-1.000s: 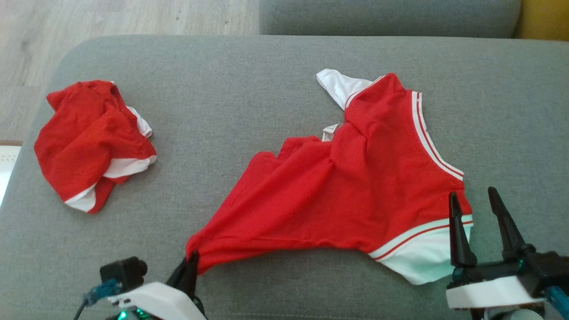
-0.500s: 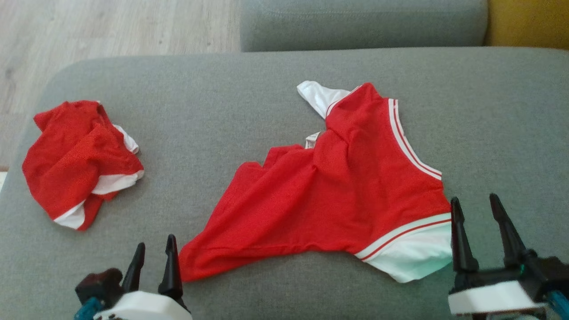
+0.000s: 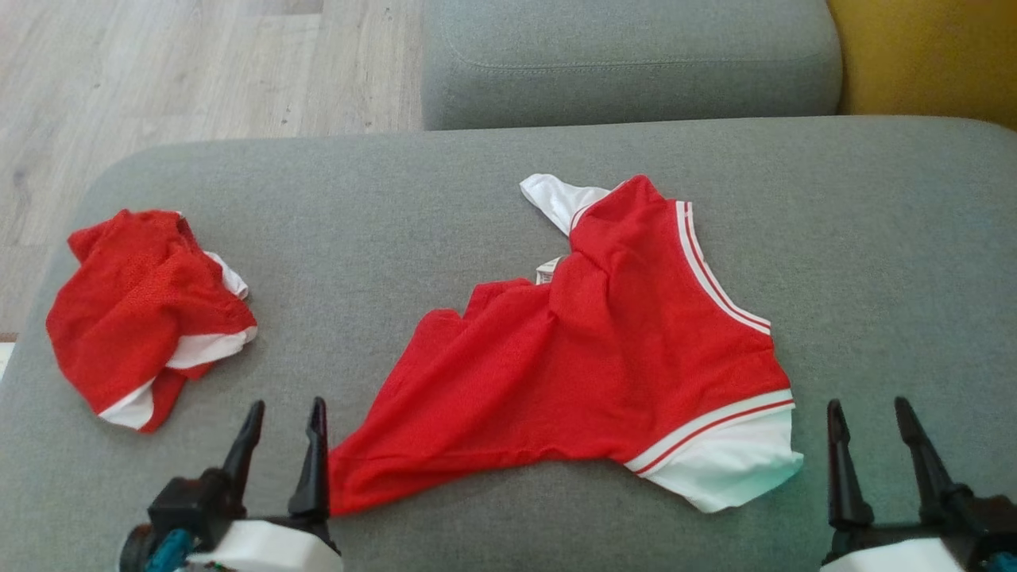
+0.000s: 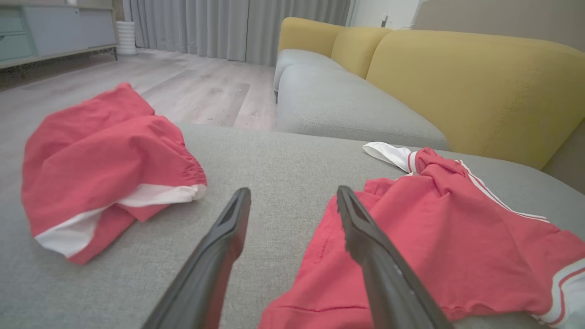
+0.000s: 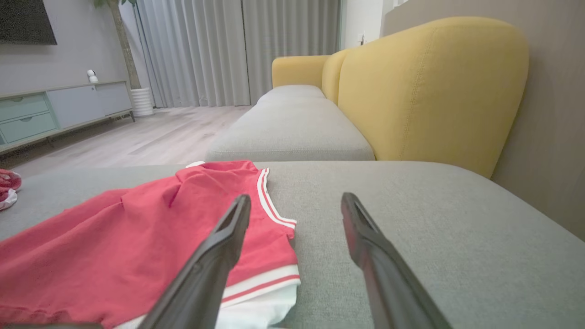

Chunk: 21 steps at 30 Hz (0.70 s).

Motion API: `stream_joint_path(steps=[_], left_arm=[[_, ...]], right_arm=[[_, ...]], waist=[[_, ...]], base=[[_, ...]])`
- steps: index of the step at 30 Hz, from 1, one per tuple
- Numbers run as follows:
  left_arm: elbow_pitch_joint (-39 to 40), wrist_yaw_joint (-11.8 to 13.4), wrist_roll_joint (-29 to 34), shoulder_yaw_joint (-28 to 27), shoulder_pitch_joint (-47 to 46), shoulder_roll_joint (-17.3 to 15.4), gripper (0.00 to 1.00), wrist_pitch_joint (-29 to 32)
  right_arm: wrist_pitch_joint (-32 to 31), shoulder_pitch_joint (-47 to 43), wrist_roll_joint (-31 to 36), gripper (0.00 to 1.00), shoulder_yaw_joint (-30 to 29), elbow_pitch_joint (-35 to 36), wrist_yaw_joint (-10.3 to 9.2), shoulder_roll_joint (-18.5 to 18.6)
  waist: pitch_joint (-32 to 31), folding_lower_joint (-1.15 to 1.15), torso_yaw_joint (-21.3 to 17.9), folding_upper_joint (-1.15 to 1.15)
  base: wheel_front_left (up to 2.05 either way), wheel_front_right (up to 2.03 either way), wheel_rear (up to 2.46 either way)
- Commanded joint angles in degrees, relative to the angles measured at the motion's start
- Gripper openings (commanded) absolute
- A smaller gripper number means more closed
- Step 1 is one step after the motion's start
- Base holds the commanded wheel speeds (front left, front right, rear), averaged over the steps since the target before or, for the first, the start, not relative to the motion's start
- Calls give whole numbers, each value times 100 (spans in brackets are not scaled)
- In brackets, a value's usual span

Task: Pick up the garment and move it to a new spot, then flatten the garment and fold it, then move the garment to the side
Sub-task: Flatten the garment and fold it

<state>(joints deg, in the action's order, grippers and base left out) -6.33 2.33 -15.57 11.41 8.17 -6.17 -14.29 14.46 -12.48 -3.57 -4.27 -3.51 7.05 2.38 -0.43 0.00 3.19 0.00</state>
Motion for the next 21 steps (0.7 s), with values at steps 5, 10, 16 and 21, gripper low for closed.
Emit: stream_joint_path(steps=[5, 10, 16, 21], left_arm=[[361, -360, 509, -491, -88, 141, 100, -70], [352, -569, 715, -604, 21, 242, 100, -70], [269, -687, 828, -717, 77, 293, 100, -71], [242, -722, 845, -788, 56, 314, 100, -71]], right_arm=[[53, 158, 8, 100, 133, -90, 44, 50], [53, 190, -8, 100, 137, -156, 44, 50], [53, 257, -2, 100, 215, -157, 44, 50], [53, 259, -3, 100, 235, -155, 44, 50]], waist=[[11, 0, 27, 0], [-4, 0, 76, 0], [-28, 0, 115, 0], [-50, 0, 132, 0]], base=[[0, 0, 0], [0, 0, 0], [0, 0, 0], [0, 0, 0]])
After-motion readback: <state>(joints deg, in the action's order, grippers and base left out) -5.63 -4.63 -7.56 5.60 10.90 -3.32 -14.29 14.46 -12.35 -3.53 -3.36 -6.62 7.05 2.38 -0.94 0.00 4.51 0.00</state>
